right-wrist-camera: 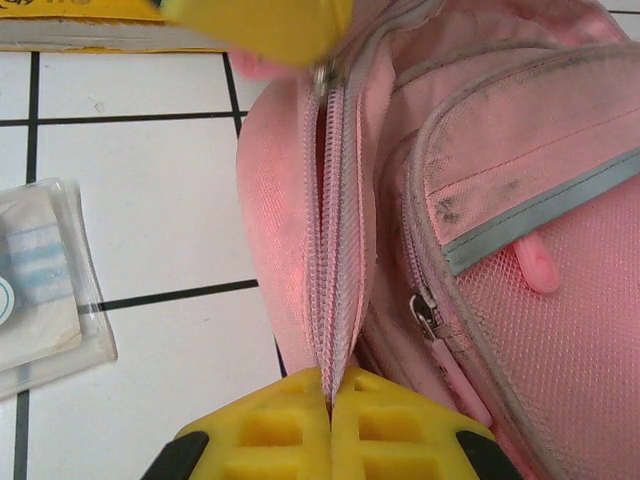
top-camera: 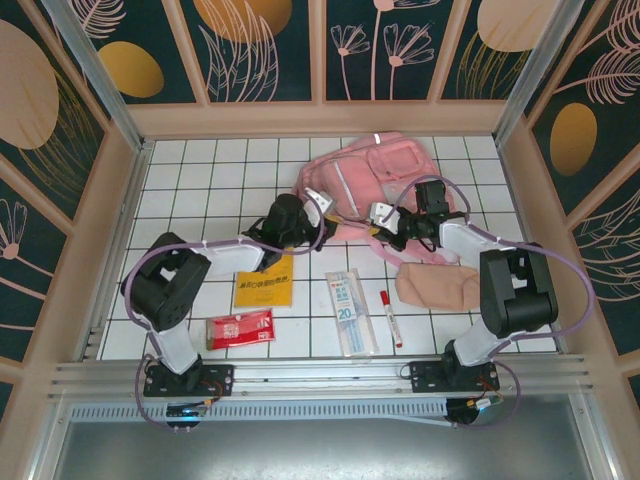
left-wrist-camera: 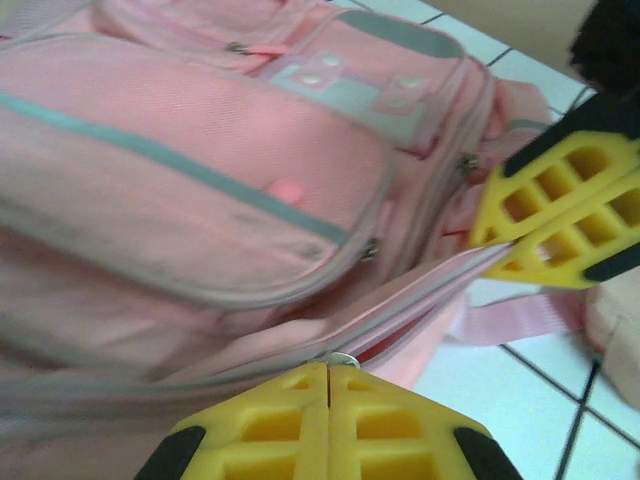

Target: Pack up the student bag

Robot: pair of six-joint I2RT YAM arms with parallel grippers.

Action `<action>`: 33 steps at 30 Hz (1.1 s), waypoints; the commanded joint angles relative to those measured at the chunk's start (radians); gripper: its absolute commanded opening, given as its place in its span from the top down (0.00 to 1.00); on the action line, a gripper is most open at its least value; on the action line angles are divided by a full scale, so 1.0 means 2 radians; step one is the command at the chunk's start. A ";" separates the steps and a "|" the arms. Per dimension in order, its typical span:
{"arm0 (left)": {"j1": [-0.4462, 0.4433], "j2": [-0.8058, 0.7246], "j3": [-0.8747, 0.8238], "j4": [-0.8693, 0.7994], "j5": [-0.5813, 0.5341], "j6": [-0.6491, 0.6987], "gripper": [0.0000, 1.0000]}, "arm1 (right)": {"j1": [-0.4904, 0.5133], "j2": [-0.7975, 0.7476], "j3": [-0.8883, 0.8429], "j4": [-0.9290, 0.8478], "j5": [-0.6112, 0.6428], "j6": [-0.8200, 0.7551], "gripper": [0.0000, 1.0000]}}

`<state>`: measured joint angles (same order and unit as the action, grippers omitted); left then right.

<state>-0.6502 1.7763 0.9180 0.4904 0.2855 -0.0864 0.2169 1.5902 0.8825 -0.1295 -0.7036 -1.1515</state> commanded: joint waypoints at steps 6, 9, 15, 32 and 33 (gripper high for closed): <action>0.030 -0.012 -0.005 -0.042 -0.024 0.050 1.00 | 0.000 -0.020 -0.015 0.017 0.023 -0.018 1.00; 0.030 -0.016 -0.004 -0.039 0.028 0.037 1.00 | 0.021 -0.030 -0.030 0.061 0.029 0.011 0.66; 0.030 -0.028 -0.002 -0.021 0.088 -0.007 1.00 | 0.081 -0.009 -0.010 0.102 0.015 0.066 0.46; 0.070 -0.025 0.018 -0.087 0.046 0.023 1.00 | 0.095 0.035 -0.013 0.067 0.087 -0.009 1.00; 0.080 -0.025 0.021 -0.092 0.039 0.026 1.00 | 0.091 0.028 -0.014 0.060 0.086 -0.021 1.00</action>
<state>-0.5480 1.7554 0.9173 0.3382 0.4107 -0.0711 0.4332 1.6985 0.8696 0.0788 -0.5484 -1.1076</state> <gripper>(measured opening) 0.017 0.057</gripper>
